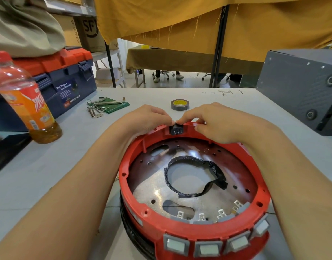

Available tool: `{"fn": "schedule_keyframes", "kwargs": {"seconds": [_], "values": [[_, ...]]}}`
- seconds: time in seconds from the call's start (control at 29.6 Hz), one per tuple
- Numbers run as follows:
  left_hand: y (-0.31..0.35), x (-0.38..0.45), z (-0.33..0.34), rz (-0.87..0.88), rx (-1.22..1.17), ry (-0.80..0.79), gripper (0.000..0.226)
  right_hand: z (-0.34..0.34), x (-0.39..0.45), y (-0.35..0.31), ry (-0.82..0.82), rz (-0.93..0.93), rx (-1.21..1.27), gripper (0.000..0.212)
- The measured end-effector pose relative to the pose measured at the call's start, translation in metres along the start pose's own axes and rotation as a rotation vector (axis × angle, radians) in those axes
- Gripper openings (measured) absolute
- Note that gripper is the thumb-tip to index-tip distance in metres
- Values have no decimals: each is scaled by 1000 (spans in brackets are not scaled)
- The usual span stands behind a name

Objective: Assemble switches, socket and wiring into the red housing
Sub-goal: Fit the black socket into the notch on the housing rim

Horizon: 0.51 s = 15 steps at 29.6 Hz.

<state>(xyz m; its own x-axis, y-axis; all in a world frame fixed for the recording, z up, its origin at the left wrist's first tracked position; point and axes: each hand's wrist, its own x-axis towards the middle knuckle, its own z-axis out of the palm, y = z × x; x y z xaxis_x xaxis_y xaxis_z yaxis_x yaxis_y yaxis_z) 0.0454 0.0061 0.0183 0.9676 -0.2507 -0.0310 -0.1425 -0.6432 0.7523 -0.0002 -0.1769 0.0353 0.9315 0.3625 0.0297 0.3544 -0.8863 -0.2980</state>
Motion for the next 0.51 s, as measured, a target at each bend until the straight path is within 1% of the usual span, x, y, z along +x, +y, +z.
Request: {"fn": "schedule_keyframes", "kwargs": {"seconds": [0.3,0.51], "values": [[0,-1,-1,9,-17,-34,10,1,2,-1,8,1,-26,45],[0,1,1,-10,-35,-26,13,3,5,-1,30,-5,-58,43]]}}
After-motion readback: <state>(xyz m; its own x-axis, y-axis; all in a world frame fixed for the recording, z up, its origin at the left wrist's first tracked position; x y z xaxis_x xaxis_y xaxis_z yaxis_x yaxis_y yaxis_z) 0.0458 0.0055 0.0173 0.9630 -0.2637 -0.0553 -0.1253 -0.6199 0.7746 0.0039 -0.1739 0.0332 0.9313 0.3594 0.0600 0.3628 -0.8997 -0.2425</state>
